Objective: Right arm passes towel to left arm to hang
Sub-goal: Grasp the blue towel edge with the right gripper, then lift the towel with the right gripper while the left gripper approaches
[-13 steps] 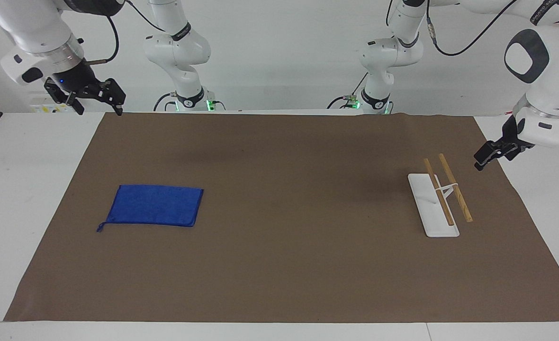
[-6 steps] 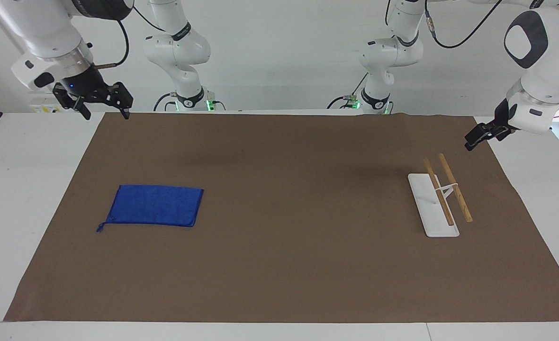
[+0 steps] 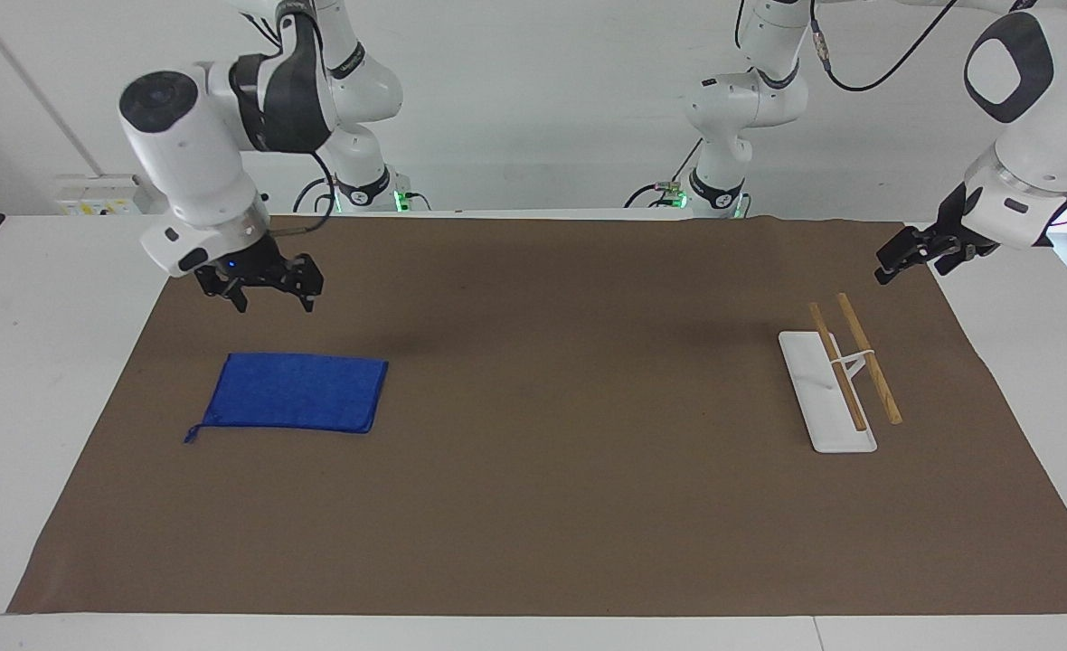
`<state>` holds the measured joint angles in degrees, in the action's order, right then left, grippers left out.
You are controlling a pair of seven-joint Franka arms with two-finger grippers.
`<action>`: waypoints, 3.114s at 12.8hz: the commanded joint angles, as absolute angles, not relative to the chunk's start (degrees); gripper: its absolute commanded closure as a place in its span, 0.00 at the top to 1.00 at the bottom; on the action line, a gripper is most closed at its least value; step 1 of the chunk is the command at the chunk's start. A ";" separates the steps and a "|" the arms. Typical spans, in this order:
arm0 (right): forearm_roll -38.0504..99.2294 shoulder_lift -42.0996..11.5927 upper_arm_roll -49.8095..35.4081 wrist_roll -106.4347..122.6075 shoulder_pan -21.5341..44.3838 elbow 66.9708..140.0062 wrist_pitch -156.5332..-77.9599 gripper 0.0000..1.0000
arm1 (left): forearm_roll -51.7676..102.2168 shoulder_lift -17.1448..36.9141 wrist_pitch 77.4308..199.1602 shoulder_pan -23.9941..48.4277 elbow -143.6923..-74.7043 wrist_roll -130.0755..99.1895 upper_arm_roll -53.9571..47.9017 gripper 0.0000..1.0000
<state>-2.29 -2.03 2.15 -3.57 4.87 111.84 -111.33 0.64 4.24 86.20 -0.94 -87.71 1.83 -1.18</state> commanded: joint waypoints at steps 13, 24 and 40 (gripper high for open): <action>2.90 -6.06 2.29 4.75 -3.25 131.48 -135.09 0.82 | 0.62 2.46 86.31 -0.09 -88.68 11.60 -0.70 1.00; 2.90 -7.29 2.29 5.27 -3.25 132.63 -136.93 0.69 | 0.62 2.20 86.40 -0.35 -89.03 11.51 -0.62 1.00; 10.25 -6.15 -3.94 0.12 -2.46 111.47 -108.40 0.00 | 0.62 -1.40 104.63 6.83 -102.88 -32.98 -0.79 1.00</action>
<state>6.46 -5.92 -2.00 3.34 -2.20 117.10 -114.32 0.70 2.14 97.73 2.47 -94.64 -22.52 -1.26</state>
